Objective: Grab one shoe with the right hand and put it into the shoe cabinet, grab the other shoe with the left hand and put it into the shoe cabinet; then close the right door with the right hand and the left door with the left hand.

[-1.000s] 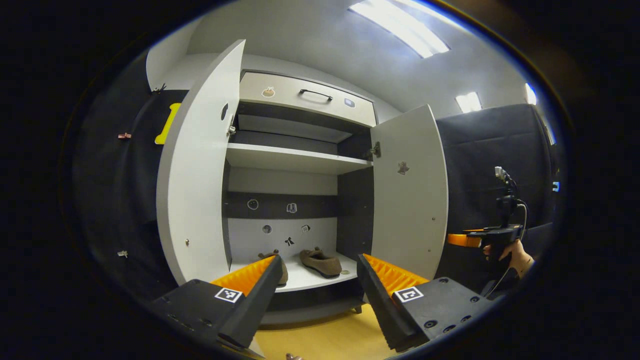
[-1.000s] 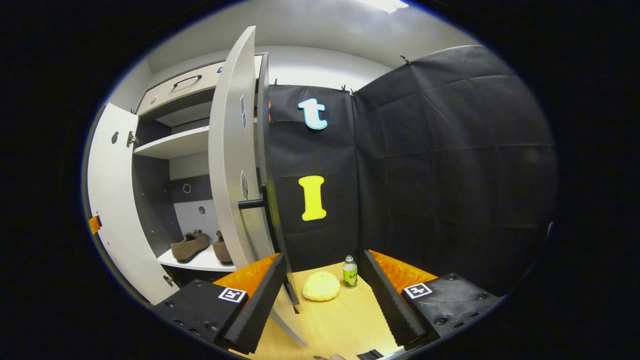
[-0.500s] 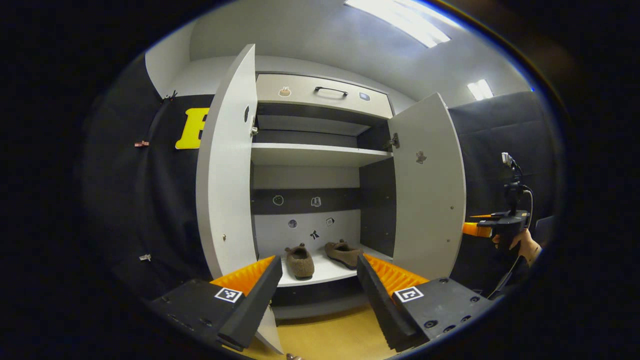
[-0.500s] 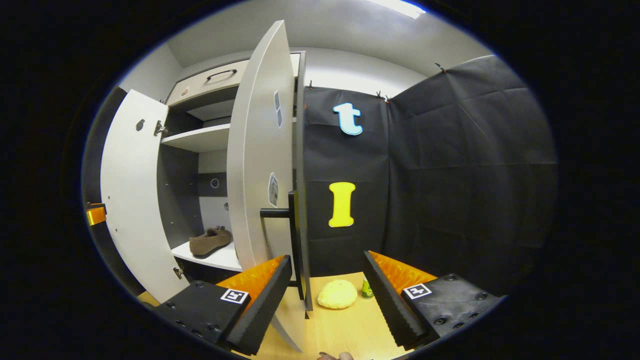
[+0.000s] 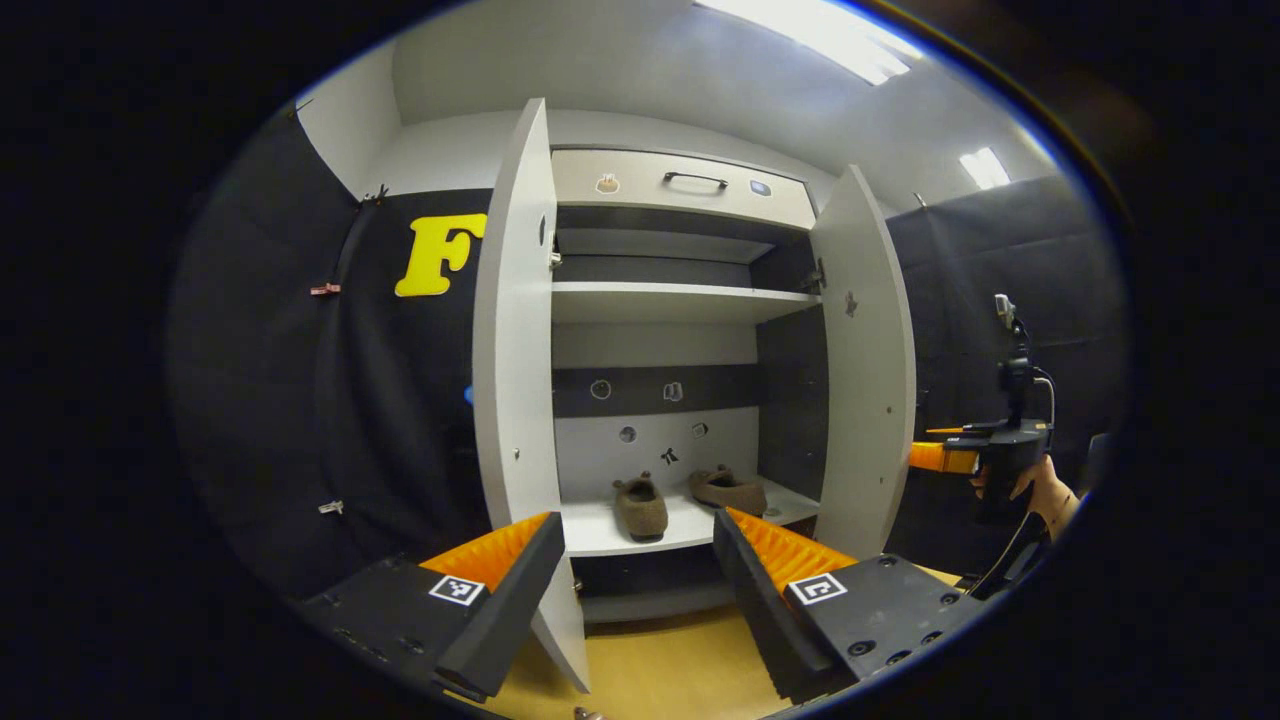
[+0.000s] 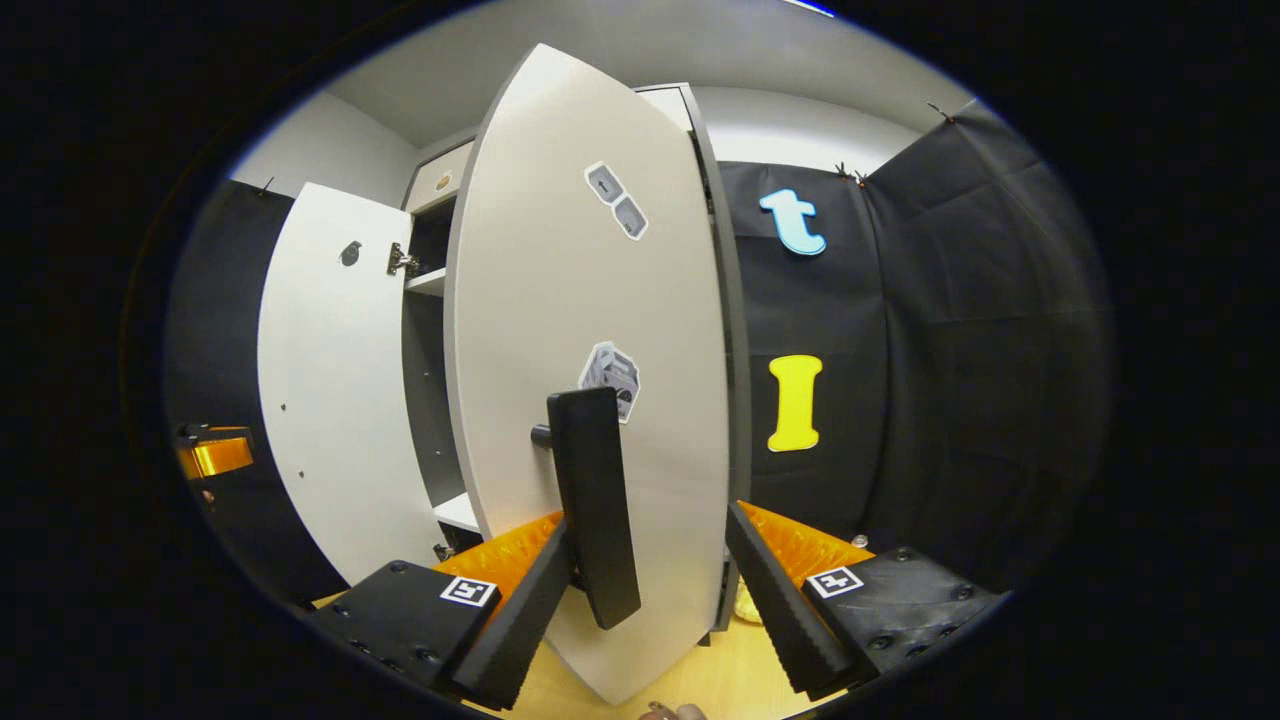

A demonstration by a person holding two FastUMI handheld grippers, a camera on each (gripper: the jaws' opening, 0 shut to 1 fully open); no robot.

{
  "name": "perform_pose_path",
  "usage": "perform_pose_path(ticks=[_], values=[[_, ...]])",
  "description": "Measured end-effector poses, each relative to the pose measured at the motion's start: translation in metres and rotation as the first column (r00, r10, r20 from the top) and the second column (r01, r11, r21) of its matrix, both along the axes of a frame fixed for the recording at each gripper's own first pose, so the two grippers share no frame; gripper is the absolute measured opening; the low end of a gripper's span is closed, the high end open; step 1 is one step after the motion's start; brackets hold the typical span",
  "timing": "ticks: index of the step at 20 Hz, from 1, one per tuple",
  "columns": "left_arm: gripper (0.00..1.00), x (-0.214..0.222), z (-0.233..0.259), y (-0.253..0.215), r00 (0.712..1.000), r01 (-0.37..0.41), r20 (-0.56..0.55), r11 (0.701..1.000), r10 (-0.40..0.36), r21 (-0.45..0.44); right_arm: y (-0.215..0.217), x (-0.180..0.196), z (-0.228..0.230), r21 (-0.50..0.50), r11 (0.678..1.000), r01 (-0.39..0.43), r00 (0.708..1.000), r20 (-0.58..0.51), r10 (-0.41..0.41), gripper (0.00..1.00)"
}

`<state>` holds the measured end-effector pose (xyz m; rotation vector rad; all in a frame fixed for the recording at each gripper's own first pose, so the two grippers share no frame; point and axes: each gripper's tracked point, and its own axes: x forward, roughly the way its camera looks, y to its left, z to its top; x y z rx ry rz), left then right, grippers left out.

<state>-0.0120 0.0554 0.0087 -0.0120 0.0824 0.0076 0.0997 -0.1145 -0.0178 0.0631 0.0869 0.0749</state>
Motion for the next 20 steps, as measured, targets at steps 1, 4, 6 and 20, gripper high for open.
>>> perform_pose_path(ticks=[1, 4, 6, 20], values=[[0.95, -0.004, -0.002, 0.005, 1.000, -0.020, -0.008, 1.000, 0.020, -0.004, 0.010, 0.005, -0.001, 0.013, 0.999, -0.029, 1.000, 0.000, 0.029, 0.97], [0.95, -0.015, -0.006, 0.026, 0.995, -0.094, -0.024, 0.995, 0.094, -0.015, 0.042, 0.028, -0.008, 0.055, 0.994, -0.090, 0.996, -0.008, 0.091, 0.97], [0.95, -0.027, -0.007, 0.043, 0.989, -0.148, -0.032, 0.989, 0.147, -0.018, 0.062, 0.049, -0.012, 0.101, 0.989, -0.109, 0.993, -0.022, 0.112, 1.00], [0.95, -0.025, -0.012, 0.112, 0.967, -0.252, -0.037, 0.964, 0.250, -0.085, 0.100, 0.124, -0.017, -0.058, 0.997, 0.053, 0.997, 0.063, -0.049, 0.98]])
